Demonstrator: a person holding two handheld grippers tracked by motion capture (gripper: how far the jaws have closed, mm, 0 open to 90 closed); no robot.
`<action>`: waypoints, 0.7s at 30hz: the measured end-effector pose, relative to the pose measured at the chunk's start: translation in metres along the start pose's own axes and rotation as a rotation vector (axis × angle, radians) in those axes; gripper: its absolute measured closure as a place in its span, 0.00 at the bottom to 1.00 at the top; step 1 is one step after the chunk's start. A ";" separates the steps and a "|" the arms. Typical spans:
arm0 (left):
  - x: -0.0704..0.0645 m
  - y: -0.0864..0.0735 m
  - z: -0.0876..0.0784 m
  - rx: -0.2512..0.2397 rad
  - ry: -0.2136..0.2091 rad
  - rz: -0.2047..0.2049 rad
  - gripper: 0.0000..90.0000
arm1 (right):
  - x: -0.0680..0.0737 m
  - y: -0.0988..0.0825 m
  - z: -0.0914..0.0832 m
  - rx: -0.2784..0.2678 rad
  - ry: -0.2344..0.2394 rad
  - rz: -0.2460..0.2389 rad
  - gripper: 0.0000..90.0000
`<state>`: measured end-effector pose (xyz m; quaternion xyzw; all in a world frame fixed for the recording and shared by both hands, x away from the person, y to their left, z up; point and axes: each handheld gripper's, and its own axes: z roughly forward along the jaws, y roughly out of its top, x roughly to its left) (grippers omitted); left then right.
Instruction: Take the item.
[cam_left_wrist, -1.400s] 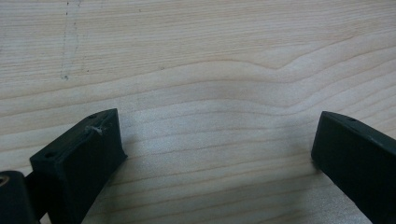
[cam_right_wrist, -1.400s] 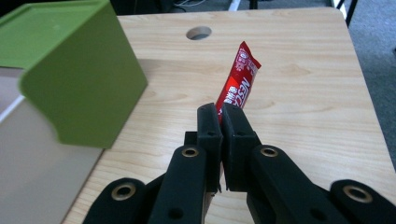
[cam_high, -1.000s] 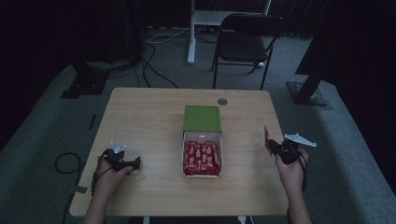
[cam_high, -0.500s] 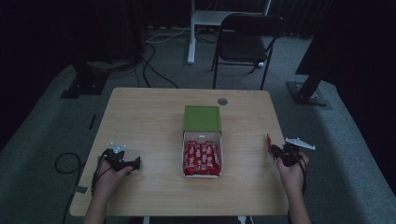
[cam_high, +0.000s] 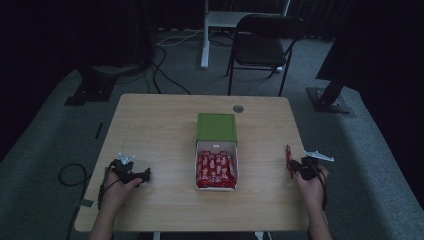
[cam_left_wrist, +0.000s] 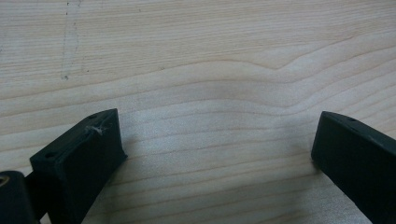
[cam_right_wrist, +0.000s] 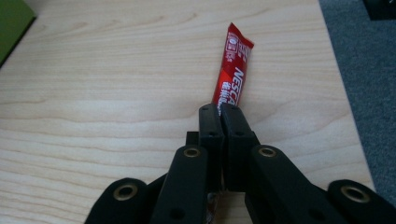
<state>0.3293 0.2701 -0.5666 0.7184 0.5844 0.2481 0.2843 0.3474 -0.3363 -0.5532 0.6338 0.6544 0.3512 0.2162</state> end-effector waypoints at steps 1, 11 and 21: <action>0.000 0.000 0.000 0.000 0.000 0.000 0.03 | 0.000 -0.001 0.001 -0.002 0.001 0.003 0.98; 0.000 0.000 0.000 0.000 0.000 0.000 0.03 | -0.002 0.001 0.002 -0.003 0.012 0.024 0.85; 0.000 0.000 0.000 0.000 0.000 0.000 0.03 | 0.006 0.007 -0.003 -0.059 0.045 -0.004 0.74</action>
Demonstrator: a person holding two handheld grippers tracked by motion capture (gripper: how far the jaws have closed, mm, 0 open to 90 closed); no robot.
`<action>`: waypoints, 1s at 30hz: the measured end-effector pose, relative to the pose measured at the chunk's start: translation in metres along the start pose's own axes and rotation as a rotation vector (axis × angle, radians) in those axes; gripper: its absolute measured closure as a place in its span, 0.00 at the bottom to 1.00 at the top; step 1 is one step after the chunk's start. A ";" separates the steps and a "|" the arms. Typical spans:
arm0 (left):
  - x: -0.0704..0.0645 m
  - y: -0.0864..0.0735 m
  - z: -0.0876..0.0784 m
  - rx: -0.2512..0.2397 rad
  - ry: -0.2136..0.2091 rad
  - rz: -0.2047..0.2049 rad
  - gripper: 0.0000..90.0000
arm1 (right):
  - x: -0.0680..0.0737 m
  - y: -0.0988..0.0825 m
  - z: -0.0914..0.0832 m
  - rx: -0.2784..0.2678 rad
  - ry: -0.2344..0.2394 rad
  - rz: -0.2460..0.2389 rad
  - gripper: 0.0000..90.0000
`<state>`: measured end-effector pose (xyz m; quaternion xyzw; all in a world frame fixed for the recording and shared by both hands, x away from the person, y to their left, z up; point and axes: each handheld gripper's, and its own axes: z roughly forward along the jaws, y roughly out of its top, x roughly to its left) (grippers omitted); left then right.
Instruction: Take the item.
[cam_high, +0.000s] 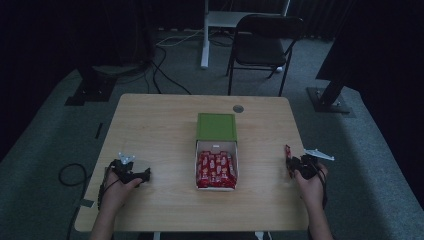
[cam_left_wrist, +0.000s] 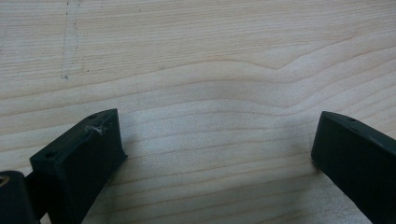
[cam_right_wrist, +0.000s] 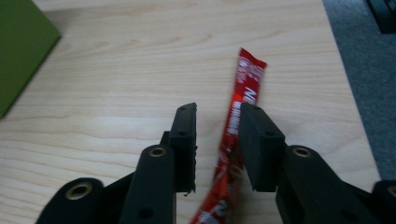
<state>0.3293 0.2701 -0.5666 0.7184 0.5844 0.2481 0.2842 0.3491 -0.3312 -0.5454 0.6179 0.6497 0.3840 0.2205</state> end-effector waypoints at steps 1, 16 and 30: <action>0.000 0.000 0.000 -0.002 0.000 -0.002 0.03 | 0.003 0.001 -0.001 -0.010 0.013 -0.006 0.73; 0.000 0.000 0.000 -0.002 0.000 -0.002 0.03 | 0.022 -0.007 0.007 -0.005 0.097 -0.098 0.60; 0.000 0.000 0.000 -0.002 0.000 -0.002 0.03 | 0.033 -0.021 0.015 0.039 0.137 -0.173 0.51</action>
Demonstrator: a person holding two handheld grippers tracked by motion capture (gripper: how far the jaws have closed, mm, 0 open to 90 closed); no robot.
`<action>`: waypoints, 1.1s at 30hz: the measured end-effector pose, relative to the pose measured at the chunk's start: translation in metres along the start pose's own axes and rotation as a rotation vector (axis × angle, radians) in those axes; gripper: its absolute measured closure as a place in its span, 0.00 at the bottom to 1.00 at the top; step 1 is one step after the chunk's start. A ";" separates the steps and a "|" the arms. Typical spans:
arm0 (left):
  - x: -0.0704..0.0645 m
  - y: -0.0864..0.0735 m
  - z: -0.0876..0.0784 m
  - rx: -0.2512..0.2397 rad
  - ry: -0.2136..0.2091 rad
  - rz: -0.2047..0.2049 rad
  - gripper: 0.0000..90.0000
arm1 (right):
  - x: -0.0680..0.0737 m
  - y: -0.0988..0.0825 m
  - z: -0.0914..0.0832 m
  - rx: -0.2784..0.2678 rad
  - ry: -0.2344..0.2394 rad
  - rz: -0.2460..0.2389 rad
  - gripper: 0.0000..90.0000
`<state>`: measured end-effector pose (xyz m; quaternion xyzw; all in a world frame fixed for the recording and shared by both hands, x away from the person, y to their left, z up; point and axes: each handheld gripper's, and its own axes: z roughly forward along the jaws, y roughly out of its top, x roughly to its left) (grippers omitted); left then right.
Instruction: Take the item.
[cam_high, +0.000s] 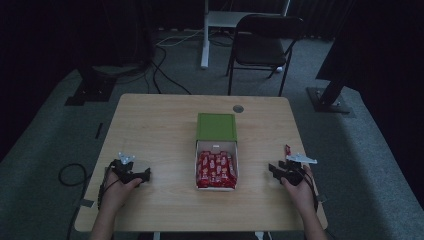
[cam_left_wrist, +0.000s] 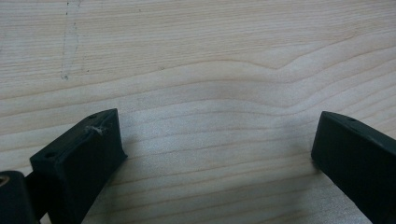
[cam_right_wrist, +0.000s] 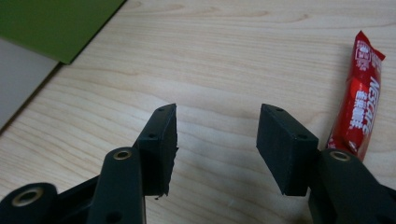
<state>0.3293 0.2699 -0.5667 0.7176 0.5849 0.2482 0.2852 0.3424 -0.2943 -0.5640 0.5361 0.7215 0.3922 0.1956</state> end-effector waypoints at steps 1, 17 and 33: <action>0.000 0.000 0.000 0.000 0.000 0.000 0.03 | 0.000 -0.001 0.000 0.005 -0.002 -0.002 0.50; 0.000 0.000 0.000 0.001 0.000 0.000 0.03 | 0.010 -0.007 0.008 0.050 -0.043 -0.140 0.28; 0.000 0.000 0.000 0.001 0.000 0.000 0.03 | 0.010 -0.006 0.010 0.071 -0.069 -0.119 0.14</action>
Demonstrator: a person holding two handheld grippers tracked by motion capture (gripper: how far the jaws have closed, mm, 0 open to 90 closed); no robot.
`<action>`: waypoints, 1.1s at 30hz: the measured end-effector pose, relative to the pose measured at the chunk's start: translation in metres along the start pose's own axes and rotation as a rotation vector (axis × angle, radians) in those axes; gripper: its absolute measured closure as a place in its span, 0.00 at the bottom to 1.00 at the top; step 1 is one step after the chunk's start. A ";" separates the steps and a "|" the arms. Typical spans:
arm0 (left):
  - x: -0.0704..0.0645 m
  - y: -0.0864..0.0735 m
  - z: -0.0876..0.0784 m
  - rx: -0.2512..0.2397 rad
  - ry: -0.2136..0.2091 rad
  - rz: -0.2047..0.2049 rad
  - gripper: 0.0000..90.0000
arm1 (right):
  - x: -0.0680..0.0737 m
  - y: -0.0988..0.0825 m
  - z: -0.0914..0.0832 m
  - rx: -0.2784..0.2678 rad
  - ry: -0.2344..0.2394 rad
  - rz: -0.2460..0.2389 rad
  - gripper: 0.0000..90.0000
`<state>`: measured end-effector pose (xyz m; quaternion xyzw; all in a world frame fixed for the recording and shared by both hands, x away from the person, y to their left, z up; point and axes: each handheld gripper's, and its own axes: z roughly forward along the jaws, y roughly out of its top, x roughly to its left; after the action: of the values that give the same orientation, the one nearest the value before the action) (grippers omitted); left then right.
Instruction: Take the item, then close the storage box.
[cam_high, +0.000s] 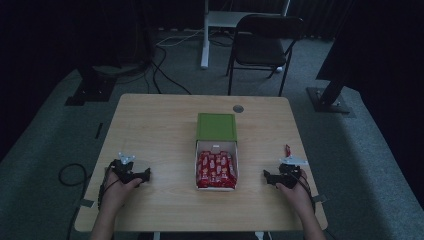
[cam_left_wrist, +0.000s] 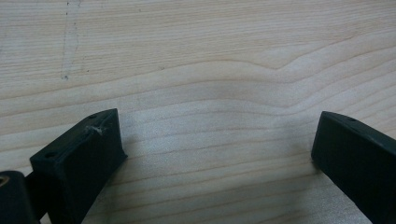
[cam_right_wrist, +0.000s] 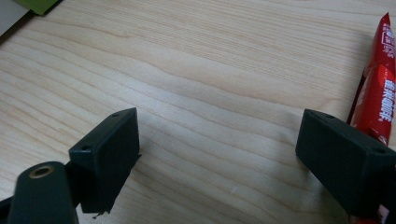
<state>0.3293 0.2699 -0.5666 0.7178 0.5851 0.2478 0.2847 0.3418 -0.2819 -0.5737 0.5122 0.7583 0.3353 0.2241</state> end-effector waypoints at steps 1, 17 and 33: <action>0.000 0.000 0.000 0.000 0.000 0.000 0.03 | 0.000 0.000 0.000 0.000 0.000 0.000 0.15; -0.008 -0.001 -0.003 -0.008 -0.035 0.074 0.03 | 0.001 0.002 -0.001 -0.009 0.006 0.006 0.15; -0.045 0.011 -0.018 -0.059 -0.146 0.218 0.03 | 0.012 0.013 -0.014 -0.066 0.057 -0.031 0.16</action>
<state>0.3159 0.2261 -0.5467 0.7844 0.4739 0.2417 0.3190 0.3358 -0.2716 -0.5541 0.4831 0.7607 0.3710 0.2242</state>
